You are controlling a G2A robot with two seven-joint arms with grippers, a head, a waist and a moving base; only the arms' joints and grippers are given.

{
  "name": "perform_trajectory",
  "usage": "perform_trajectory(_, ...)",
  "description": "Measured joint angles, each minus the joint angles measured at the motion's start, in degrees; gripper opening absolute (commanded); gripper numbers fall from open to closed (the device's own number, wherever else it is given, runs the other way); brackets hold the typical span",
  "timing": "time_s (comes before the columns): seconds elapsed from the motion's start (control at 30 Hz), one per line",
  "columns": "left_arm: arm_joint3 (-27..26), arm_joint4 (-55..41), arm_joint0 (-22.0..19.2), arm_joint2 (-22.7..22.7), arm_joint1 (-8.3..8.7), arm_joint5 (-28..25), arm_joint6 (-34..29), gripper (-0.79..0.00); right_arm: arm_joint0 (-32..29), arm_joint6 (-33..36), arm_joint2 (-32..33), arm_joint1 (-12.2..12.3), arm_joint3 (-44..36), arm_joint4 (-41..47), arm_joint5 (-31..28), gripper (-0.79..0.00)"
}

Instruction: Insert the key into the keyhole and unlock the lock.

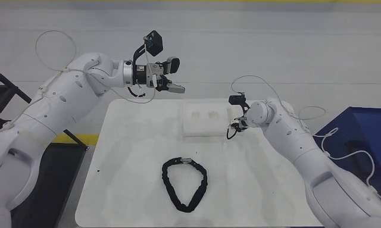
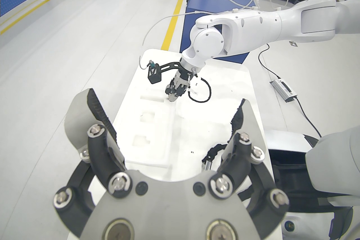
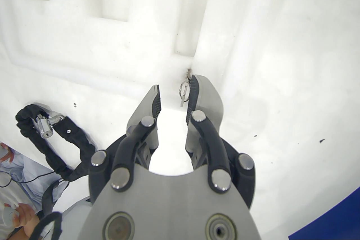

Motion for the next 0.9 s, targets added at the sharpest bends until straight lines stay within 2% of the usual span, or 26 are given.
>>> perform_trajectory(0.1,0.00,0.00,0.00,0.00,0.00,0.00,0.00,0.000,0.04,-0.76,-0.04,-0.48,1.17,-0.21,0.37,-0.625)
perform_trajectory(0.37,0.00,0.00,0.00,0.00,0.00,0.00,0.00,0.000,0.28,-2.89,-0.38,-2.12,5.07,-0.47,0.77,-0.779)
perform_trajectory(0.63,0.00,0.00,0.00,0.00,0.00,0.00,0.00,0.000,1.34,-2.46,-0.18,-3.13,7.20,-1.04,0.24,-0.785)
perform_trajectory(0.9,0.00,0.00,0.00,0.00,0.00,0.00,0.00,0.000,2.84,1.06,1.78,-2.20,4.48,-2.06,0.94,-0.785)
